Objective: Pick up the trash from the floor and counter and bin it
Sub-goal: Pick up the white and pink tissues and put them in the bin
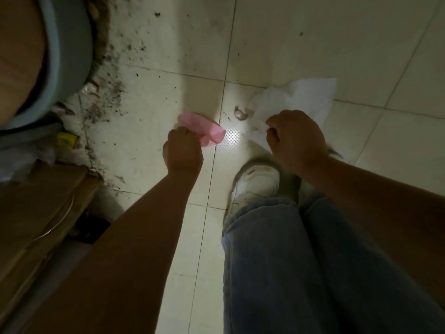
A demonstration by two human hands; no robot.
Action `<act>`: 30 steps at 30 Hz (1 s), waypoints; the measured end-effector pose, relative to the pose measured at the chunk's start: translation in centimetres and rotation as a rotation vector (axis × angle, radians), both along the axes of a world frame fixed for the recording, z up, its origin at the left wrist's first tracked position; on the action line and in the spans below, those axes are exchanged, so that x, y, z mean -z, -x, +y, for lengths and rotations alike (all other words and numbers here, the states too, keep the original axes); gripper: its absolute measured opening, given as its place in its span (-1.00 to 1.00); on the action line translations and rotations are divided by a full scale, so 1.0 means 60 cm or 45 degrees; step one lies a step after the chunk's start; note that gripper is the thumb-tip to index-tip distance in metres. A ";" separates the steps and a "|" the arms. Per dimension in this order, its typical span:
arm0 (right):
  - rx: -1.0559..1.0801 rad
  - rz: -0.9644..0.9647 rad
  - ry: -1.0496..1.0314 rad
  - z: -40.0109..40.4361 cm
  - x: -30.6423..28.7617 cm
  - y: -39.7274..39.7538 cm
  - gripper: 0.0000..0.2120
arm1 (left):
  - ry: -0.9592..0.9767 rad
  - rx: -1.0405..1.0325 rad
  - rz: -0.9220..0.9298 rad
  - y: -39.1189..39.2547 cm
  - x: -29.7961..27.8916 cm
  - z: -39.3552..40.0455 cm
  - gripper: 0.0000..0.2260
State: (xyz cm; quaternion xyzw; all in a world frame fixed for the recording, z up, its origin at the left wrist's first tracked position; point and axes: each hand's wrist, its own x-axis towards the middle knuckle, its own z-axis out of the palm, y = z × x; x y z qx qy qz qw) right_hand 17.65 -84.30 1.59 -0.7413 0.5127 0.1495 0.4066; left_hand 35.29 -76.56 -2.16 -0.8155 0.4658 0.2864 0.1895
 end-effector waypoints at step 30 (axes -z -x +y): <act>1.451 0.561 0.571 0.323 -0.658 0.688 -0.83 | 0.393 2.068 0.594 0.785 -0.691 -0.028 -0.71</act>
